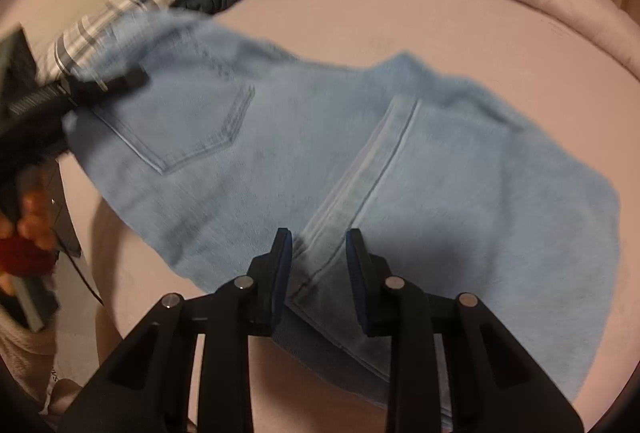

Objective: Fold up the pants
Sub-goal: 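Grasp the elastic waistband with the left gripper and lift it, then fold the waistband over the legs with the left gripper and release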

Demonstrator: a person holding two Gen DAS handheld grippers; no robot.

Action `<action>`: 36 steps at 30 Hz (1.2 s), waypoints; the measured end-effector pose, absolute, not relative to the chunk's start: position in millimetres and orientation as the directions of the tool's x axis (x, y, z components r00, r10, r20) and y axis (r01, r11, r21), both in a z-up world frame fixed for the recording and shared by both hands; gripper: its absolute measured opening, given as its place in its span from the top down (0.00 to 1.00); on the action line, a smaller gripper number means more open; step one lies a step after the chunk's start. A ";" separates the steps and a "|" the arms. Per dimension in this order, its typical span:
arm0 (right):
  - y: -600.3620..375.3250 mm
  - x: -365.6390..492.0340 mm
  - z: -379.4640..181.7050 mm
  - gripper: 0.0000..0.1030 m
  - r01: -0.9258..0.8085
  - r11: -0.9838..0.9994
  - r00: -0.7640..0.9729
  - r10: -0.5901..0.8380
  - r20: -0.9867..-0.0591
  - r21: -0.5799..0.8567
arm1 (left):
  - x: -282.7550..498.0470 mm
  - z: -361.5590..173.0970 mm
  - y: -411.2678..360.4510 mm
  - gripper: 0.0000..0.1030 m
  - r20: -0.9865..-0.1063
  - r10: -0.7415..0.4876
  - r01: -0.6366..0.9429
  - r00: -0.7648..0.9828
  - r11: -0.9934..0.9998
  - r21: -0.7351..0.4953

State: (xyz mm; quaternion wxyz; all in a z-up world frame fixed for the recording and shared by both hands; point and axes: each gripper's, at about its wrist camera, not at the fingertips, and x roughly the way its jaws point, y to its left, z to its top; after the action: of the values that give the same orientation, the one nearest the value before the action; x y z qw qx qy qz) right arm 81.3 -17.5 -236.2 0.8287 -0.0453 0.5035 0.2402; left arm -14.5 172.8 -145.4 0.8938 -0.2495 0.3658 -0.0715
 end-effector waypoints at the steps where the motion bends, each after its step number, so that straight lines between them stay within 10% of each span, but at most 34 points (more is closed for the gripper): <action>1: -17.5 81.3 -236.3 0.73 -0.445 0.880 0.379 0.353 -0.855 0.166 | -15.6 -141.1 168.0 0.77 -0.617 -0.304 -0.041 0.726 0.876 -0.480; 36: -128.8 60.3 -201.6 0.69 -0.255 0.933 0.517 0.355 -0.779 0.255 | -10.9 -110.6 30.0 0.77 -0.636 -0.366 0.302 0.679 0.929 -0.212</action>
State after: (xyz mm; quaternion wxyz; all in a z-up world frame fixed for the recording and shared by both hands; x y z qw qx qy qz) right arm 60.3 -128.8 -201.6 0.8694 0.0541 0.4588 0.1753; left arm -10.9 30.0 -110.6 0.9153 -0.0448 0.3563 -0.1824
